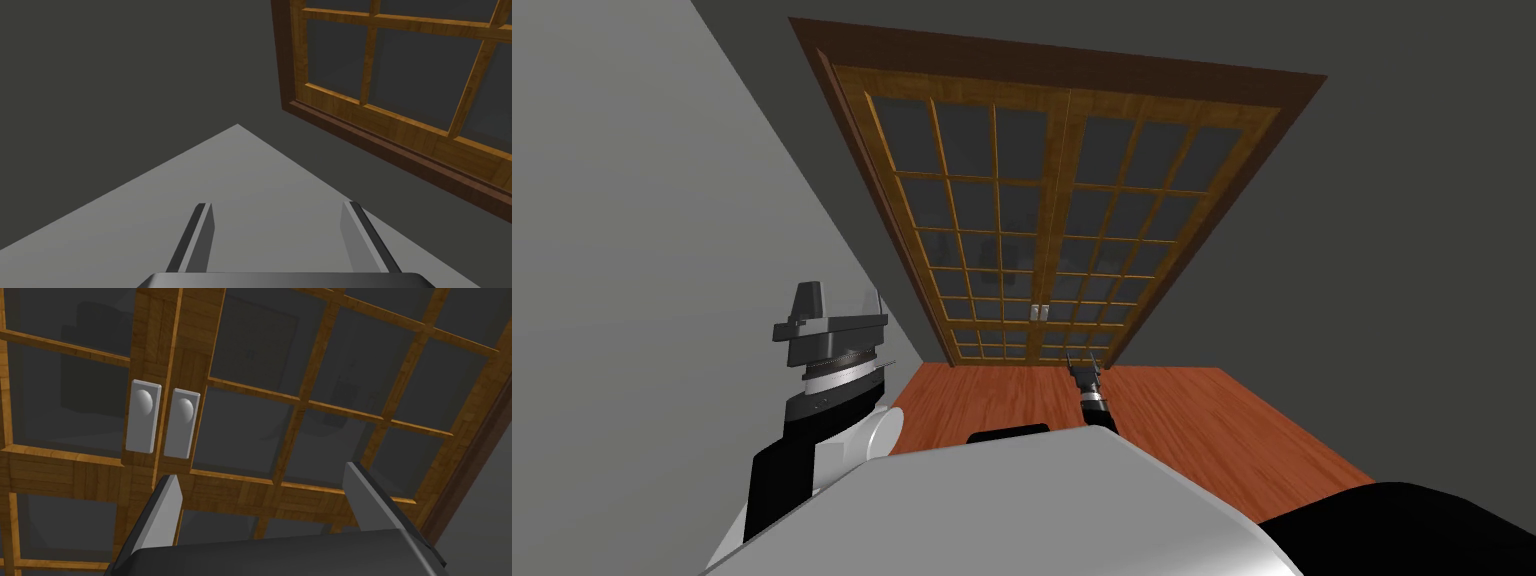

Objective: Pull the door open

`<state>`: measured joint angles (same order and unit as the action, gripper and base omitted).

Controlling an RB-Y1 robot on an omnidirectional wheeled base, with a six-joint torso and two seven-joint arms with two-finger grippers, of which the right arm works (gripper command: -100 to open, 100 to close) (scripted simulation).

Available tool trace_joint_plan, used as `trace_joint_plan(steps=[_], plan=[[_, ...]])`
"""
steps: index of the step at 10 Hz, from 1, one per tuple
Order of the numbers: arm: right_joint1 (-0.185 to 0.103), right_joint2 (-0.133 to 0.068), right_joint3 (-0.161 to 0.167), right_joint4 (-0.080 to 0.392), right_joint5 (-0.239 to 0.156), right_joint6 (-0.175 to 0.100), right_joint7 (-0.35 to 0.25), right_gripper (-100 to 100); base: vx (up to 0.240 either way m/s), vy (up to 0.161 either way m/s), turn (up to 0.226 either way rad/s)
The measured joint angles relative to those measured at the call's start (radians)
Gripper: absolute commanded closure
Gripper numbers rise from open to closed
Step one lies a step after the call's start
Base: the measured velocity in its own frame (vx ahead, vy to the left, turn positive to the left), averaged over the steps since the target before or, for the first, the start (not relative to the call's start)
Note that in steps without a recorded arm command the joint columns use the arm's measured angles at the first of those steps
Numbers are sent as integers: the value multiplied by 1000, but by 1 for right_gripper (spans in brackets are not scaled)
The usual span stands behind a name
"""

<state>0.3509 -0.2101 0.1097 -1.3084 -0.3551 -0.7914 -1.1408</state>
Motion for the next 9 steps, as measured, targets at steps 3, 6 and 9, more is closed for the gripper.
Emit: trace_joint_plan(steps=[3,6,9], plan=[[-7,-9,8,53,-13,-15,-60,-100,105,29,62],[-3,-21,14,86,-27,-21,-118,-100,117,20,60],[-13,-29,20,136,-39,-34,-170,-100,112,16,52]])
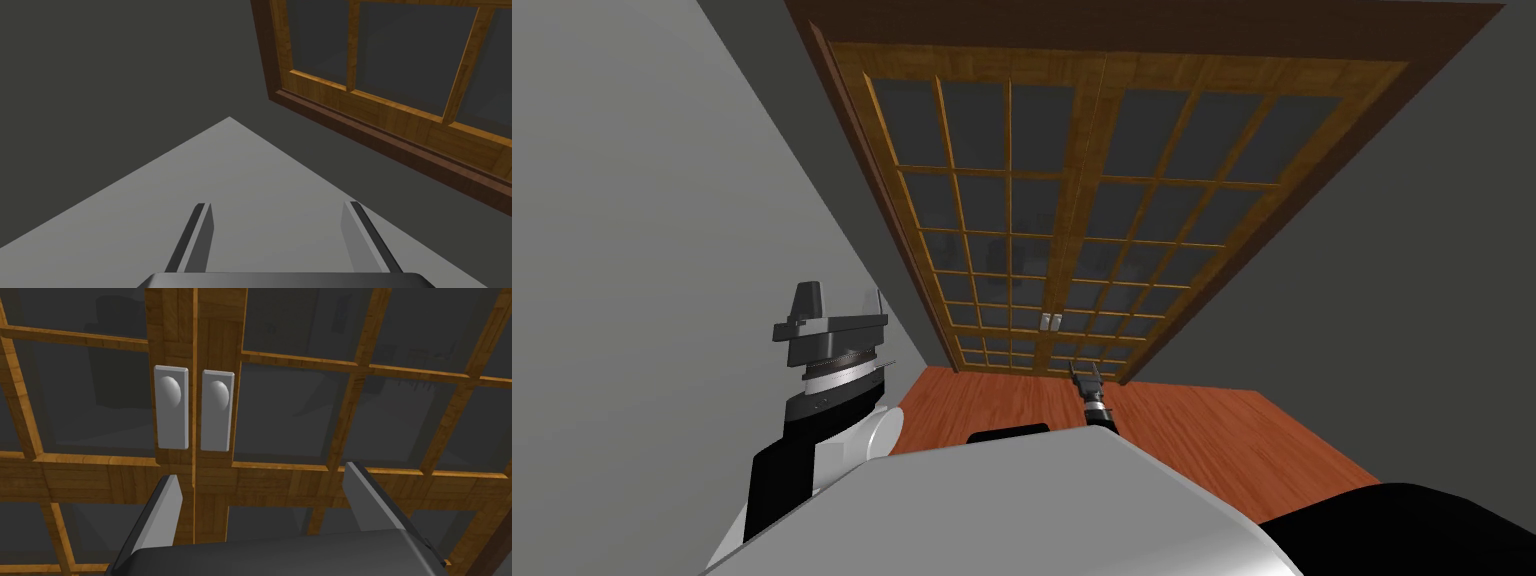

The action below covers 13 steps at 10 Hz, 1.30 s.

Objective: Pull the door open

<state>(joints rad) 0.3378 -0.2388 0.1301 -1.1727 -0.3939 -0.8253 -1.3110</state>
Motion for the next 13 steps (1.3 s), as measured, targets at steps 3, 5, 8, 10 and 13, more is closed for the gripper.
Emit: trace_joint_plan(steps=[3,5,8,10,13], plan=[[-7,-7,5,40,-12,-9,-48,-100,115,20,60],[-16,-13,10,79,-20,-20,-88,-100,161,-14,75],[-24,-22,16,123,-33,-32,-143,-100,148,9,58],[-31,-26,20,152,-40,-40,-177,-100,137,5,40],[-20,-30,10,183,-47,-49,-183,-100,-131,-15,-30]])
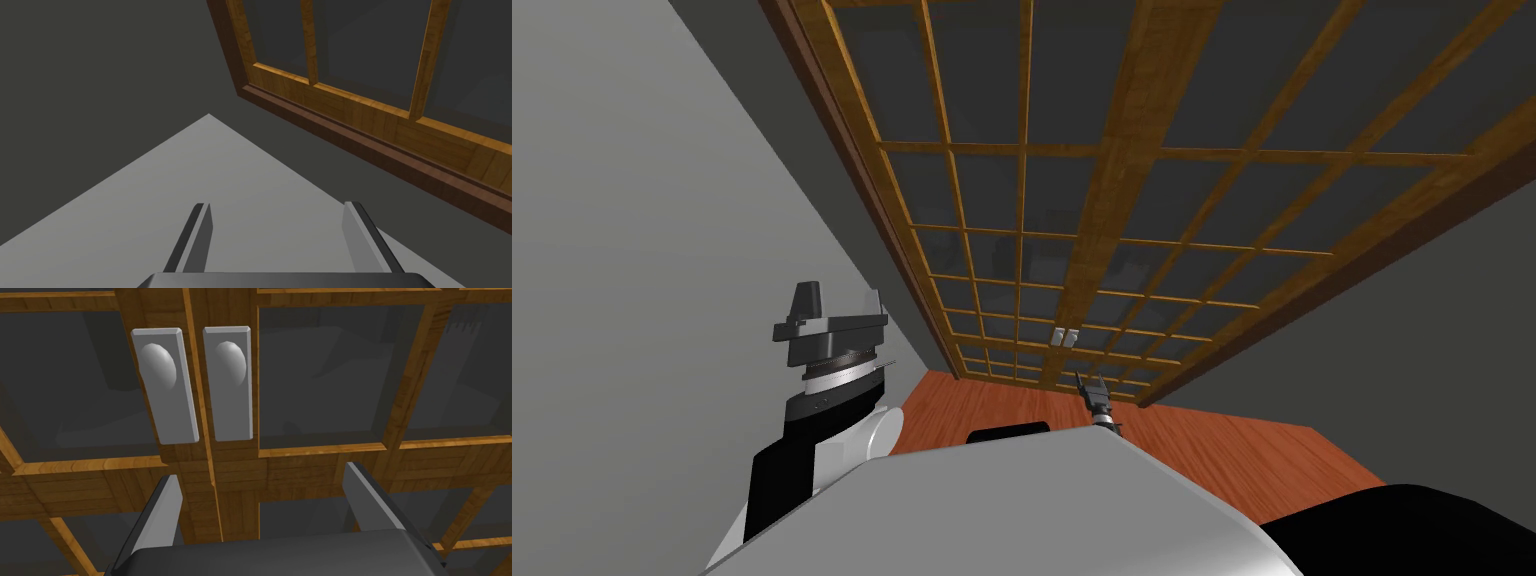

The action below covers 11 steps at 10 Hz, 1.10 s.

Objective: Pull the door open

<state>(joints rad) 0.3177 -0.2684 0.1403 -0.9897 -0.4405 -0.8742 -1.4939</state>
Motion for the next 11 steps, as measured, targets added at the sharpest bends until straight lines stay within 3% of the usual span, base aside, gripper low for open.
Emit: trace_joint_plan(steps=[3,5,7,10,11], plan=[[32,0,-29,2,-16,24,17,-100,-170,-21,-14],[34,1,-39,37,-21,16,19,-100,-105,4,-5],[58,0,-63,42,-34,27,29,-100,-118,-23,-3],[47,-3,-78,96,-42,18,26,-100,-86,-10,8],[58,-4,-92,111,-50,17,29,-100,-179,-28,21]])
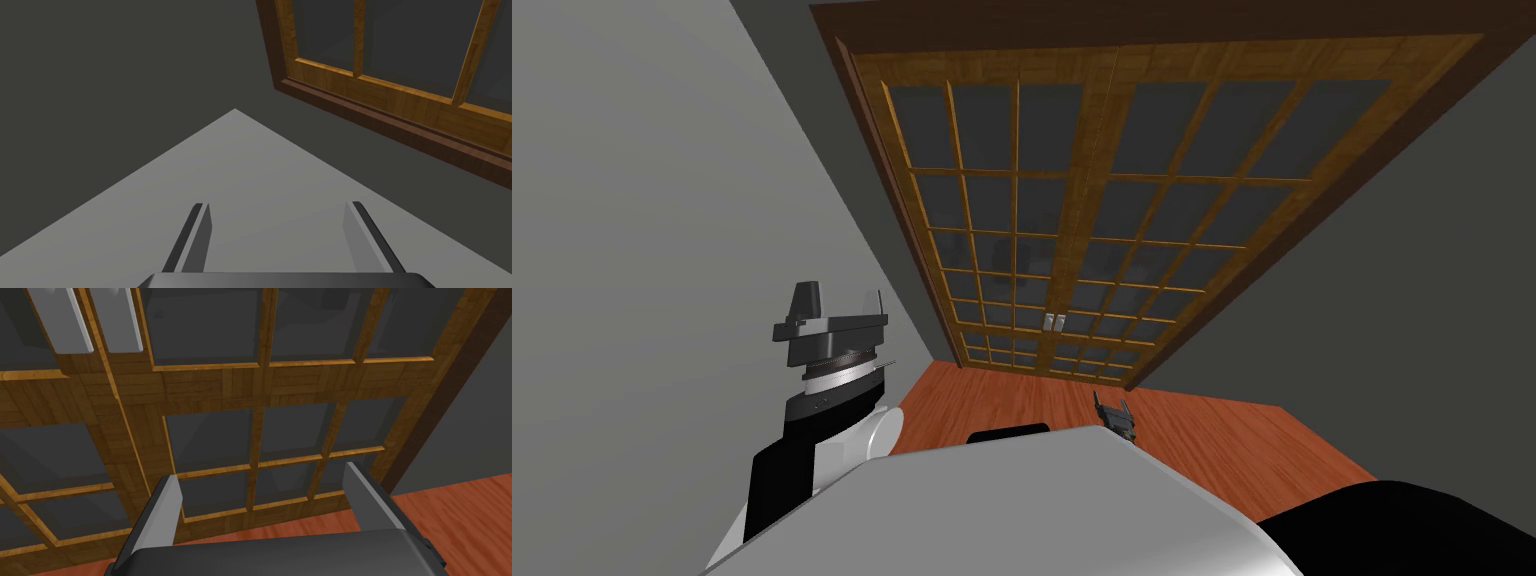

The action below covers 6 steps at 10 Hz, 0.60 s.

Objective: Pull the door open

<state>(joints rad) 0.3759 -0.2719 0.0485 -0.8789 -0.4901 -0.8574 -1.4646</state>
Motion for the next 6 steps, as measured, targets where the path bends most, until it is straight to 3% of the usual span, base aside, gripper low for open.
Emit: trace_joint_plan(steps=[2,3,6], plan=[[7,-5,-32,42,-18,3,6,-100,-179,-45,47],[18,-2,-53,38,-29,20,20,-100,-101,-25,18],[17,2,-79,82,-42,15,29,-100,-52,-19,70]])
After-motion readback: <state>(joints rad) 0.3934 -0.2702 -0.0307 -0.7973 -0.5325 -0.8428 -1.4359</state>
